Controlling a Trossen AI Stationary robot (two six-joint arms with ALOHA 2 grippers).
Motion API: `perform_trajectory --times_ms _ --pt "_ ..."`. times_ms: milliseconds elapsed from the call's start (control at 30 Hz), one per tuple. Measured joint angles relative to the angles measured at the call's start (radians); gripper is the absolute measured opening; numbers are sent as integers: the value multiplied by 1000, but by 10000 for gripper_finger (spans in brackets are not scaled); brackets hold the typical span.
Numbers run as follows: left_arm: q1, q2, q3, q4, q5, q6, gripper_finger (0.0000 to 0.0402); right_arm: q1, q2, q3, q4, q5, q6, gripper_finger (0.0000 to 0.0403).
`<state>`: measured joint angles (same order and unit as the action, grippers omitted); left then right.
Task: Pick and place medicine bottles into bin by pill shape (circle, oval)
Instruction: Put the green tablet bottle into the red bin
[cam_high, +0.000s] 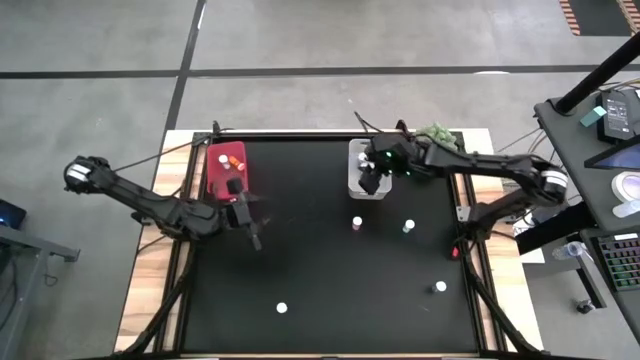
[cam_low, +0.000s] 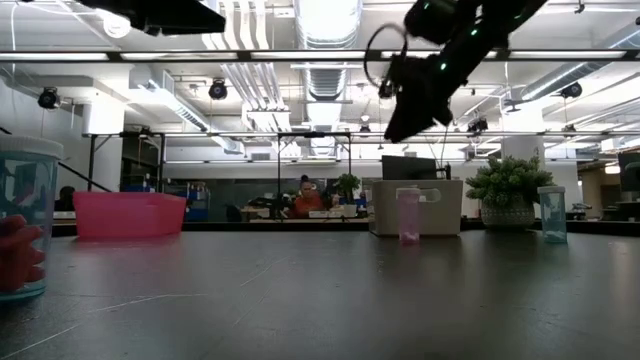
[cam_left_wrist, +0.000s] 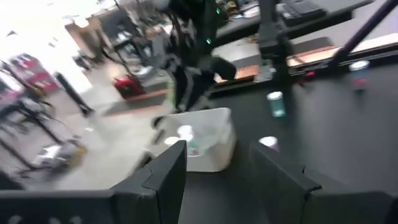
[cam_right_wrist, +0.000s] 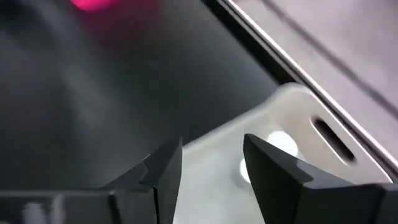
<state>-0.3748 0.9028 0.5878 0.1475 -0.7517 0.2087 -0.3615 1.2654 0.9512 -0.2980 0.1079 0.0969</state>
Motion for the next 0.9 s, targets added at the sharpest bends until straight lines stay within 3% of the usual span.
perform_trajectory --times_ms 267,533,733,900 --pt "-2 172 119 -83 255 -267 160 118 -183 -190 343 -2 -104 155" --pt "-58 406 459 -629 445 -676 160 148 -298 -281 522 -4 -177 155" --pt "-100 590 730 -874 601 -863 160 148 -340 -297 521 -11 -188 155" --pt "-172 709 889 -1060 647 -1038 160 148 -350 -310 518 -15 -187 155"
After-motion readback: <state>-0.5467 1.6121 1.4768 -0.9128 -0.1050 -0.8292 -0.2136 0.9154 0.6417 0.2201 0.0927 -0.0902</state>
